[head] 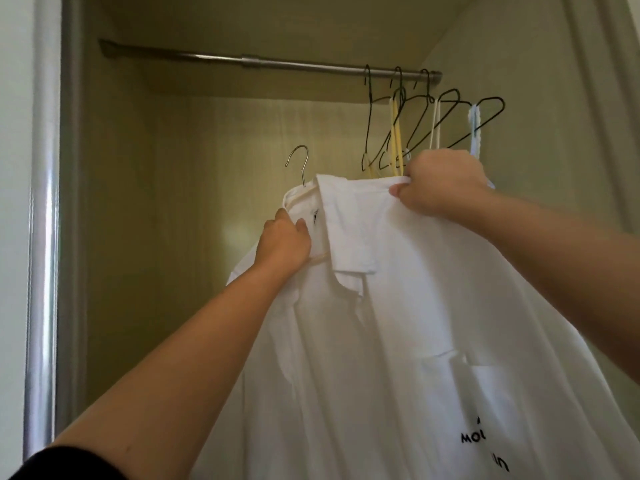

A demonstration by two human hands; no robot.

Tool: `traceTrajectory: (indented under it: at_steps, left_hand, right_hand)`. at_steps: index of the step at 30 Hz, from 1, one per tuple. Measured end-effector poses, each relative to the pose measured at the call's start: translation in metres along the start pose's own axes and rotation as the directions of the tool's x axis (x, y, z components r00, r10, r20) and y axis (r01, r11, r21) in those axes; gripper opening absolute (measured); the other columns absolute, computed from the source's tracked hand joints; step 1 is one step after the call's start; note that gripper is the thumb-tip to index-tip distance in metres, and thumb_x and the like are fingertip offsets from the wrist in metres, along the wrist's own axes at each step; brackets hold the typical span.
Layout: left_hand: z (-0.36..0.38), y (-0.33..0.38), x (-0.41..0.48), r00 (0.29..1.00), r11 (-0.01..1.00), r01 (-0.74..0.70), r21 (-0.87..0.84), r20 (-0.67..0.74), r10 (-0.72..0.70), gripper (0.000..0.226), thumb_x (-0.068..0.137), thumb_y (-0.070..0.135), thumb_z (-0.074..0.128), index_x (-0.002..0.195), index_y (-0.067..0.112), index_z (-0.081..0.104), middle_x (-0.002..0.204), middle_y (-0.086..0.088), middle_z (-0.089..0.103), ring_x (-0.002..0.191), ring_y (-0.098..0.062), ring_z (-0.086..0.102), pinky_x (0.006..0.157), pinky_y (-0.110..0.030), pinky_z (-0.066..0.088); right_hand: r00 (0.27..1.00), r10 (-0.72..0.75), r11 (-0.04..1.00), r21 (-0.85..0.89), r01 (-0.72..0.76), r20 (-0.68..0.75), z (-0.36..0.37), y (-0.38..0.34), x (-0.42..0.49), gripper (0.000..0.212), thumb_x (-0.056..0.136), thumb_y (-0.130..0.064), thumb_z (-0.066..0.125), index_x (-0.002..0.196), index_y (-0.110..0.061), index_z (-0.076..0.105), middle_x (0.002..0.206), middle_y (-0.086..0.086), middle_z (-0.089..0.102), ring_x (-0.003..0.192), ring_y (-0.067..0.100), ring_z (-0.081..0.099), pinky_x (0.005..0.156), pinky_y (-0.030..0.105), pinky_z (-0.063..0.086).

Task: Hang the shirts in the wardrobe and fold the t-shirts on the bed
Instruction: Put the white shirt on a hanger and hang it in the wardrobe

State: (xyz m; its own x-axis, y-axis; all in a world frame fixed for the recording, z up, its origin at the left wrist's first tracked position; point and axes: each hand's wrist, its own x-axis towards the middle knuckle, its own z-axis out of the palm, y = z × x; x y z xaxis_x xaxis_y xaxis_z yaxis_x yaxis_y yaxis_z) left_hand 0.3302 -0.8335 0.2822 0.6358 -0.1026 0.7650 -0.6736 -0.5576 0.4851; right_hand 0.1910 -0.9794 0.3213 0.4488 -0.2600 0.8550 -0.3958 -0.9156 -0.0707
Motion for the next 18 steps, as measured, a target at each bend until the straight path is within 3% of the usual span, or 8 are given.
traceTrajectory:
  at_steps: [3, 5, 7, 9, 12, 15, 18]
  left_hand:
    - [-0.007, 0.002, 0.010, 0.999, 0.998, 0.026, -0.063, -0.038, -0.029, 0.041, 0.100, 0.026, 0.033, 0.134, 0.004, 0.039, 0.132, -0.017, 0.047, 0.115, -0.032, 0.048, 0.080, -0.031, 0.035]
    - [-0.016, 0.006, 0.013, 0.988, 0.998, 0.014, -0.059, -0.153, -0.023, 0.038, 0.099, 0.024, 0.036, 0.132, 0.005, 0.041, 0.132, -0.015, 0.046, 0.118, -0.032, 0.046, 0.087, -0.033, 0.037]
    - [-0.027, 0.012, 0.015, 0.949, 0.998, -0.057, -0.037, -0.313, 0.043, 0.030, 0.098, 0.019, 0.039, 0.124, 0.006, 0.047, 0.125, -0.013, 0.049, 0.114, -0.030, 0.048, 0.090, -0.034, 0.038]
    - [-0.037, 0.023, 0.017, 0.913, 0.982, -0.188, -0.034, -0.374, 0.162, 0.026, 0.096, 0.015, 0.040, 0.120, 0.011, 0.049, 0.108, -0.009, 0.056, 0.104, -0.028, 0.052, 0.084, -0.035, 0.042]
    - [-0.047, 0.045, 0.028, 0.930, 0.950, -0.311, 0.010, -0.204, 0.307, 0.038, 0.095, 0.011, 0.041, 0.131, 0.022, 0.046, 0.095, -0.006, 0.061, 0.096, -0.025, 0.057, 0.080, -0.032, 0.046]
    - [-0.048, 0.063, 0.045, 0.939, 0.936, -0.341, 0.094, -0.011, 0.343, 0.042, 0.092, 0.008, 0.045, 0.132, 0.019, 0.048, 0.114, -0.011, 0.064, 0.107, -0.028, 0.058, 0.085, -0.030, 0.045]
    - [-0.046, 0.070, 0.054, 0.931, 0.925, -0.358, 0.130, -0.022, 0.364, 0.030, 0.093, 0.011, 0.046, 0.122, 0.011, 0.053, 0.115, -0.007, 0.061, 0.111, -0.024, 0.054, 0.082, -0.027, 0.039]
  right_hand:
    - [0.999, 0.004, 1.000, 0.022, -0.003, -0.044, 0.003, -0.017, 0.017, 0.031, 0.093, -0.028, 0.051, 0.067, -0.011, 0.049, 0.063, 0.002, 0.043, 0.058, 0.019, 0.041, 0.047, 0.024, 0.024]
    - [0.998, -0.001, 0.999, 0.037, 0.004, -0.066, 0.003, -0.028, 0.027, 0.035, 0.093, -0.026, 0.051, 0.062, -0.012, 0.042, 0.062, 0.003, 0.042, 0.054, 0.017, 0.036, 0.046, 0.024, 0.023]
    - [0.996, -0.015, 0.999, 0.048, 0.019, -0.085, 0.003, -0.039, 0.037, 0.035, 0.092, -0.025, 0.050, 0.062, -0.012, 0.041, 0.062, 0.003, 0.042, 0.053, 0.017, 0.036, 0.045, 0.024, 0.022]
    - [0.995, -0.028, 0.996, 0.077, 0.035, -0.098, 0.001, -0.050, 0.047, 0.031, 0.091, -0.020, 0.050, 0.062, -0.012, 0.042, 0.062, 0.003, 0.042, 0.053, 0.017, 0.037, 0.045, 0.024, 0.024]
    - [0.989, -0.060, 0.989, 0.126, 0.077, -0.133, -0.002, -0.065, 0.060, 0.028, 0.090, -0.017, 0.050, 0.064, -0.010, 0.043, 0.066, 0.002, 0.044, 0.064, 0.020, 0.046, 0.048, 0.023, 0.027]
    - [0.968, -0.141, 0.975, 0.142, 0.172, -0.205, -0.008, -0.081, 0.065, 0.012, 0.091, -0.022, 0.052, 0.088, -0.014, 0.061, 0.094, 0.006, 0.062, 0.099, 0.026, 0.060, 0.064, 0.026, 0.035]
    - [0.947, -0.186, 0.958, 0.169, 0.234, -0.261, -0.011, -0.090, 0.070, 0.024, 0.090, -0.016, 0.049, 0.108, -0.013, 0.064, 0.116, 0.008, 0.063, 0.110, 0.027, 0.057, 0.071, 0.029, 0.035]
